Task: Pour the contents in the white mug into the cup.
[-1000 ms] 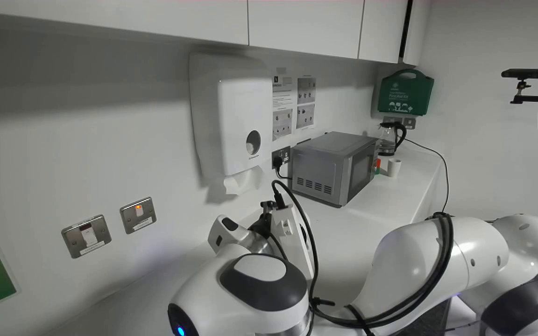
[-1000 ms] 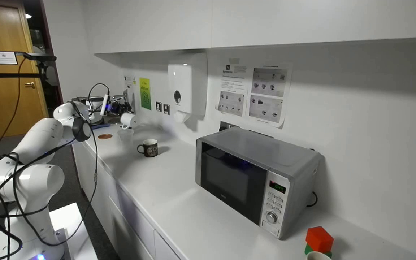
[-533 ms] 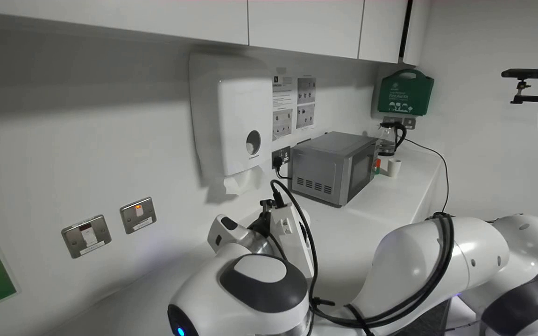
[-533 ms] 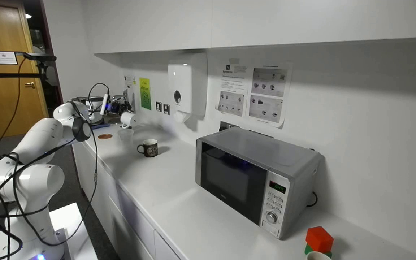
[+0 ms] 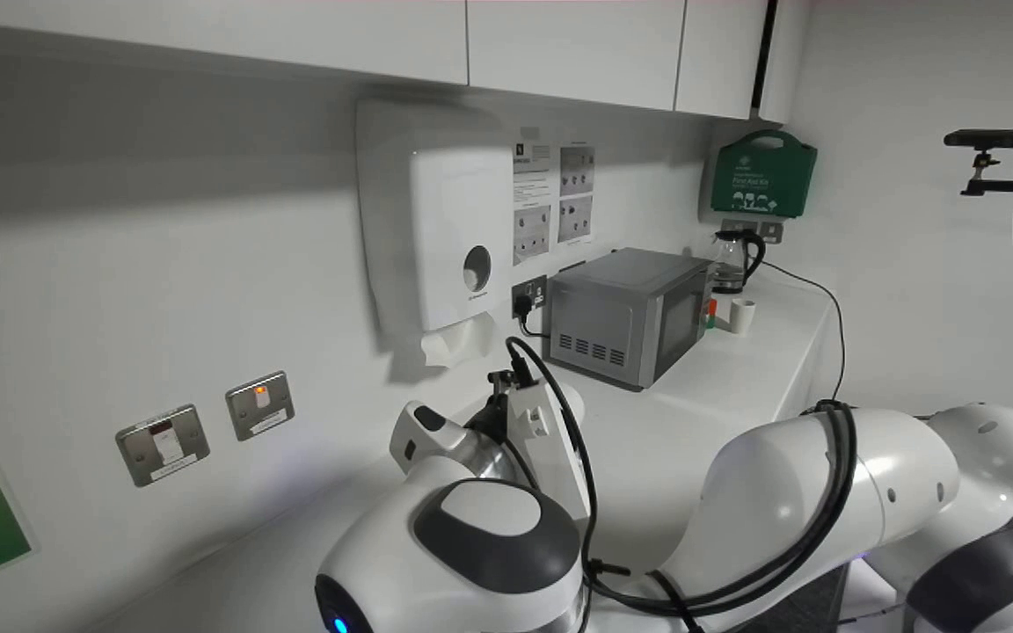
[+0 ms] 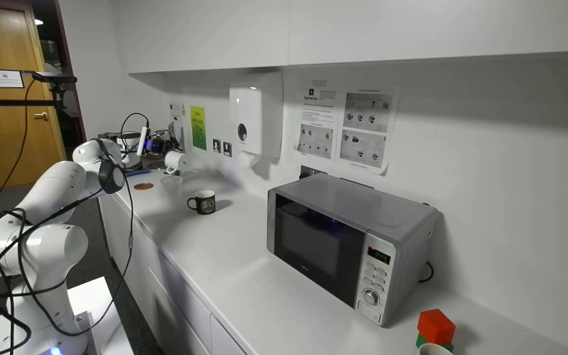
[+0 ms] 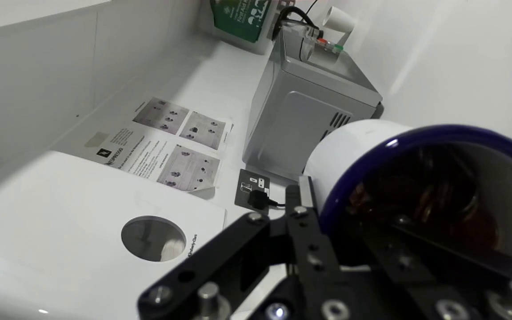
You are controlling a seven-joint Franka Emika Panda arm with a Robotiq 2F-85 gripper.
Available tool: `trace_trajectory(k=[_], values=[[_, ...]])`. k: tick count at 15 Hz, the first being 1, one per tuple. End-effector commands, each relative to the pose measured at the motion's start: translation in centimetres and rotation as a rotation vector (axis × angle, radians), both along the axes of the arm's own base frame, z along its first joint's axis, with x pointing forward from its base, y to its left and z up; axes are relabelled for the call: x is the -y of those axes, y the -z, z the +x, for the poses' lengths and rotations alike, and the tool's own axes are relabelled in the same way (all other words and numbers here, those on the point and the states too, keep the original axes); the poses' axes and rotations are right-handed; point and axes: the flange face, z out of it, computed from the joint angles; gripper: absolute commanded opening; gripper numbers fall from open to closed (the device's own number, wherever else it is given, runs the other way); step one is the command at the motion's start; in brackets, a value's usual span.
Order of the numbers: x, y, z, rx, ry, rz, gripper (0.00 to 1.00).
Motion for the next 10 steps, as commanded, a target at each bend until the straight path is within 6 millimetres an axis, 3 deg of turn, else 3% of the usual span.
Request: trace_trajectory(k=[1, 10], values=[[0.1, -2.42, -0.15, -0.004, -0.008, -0.046, 0.01], [0.05, -2.54, -0.26, -0.004, -0.004, -0.063, 0.01]])
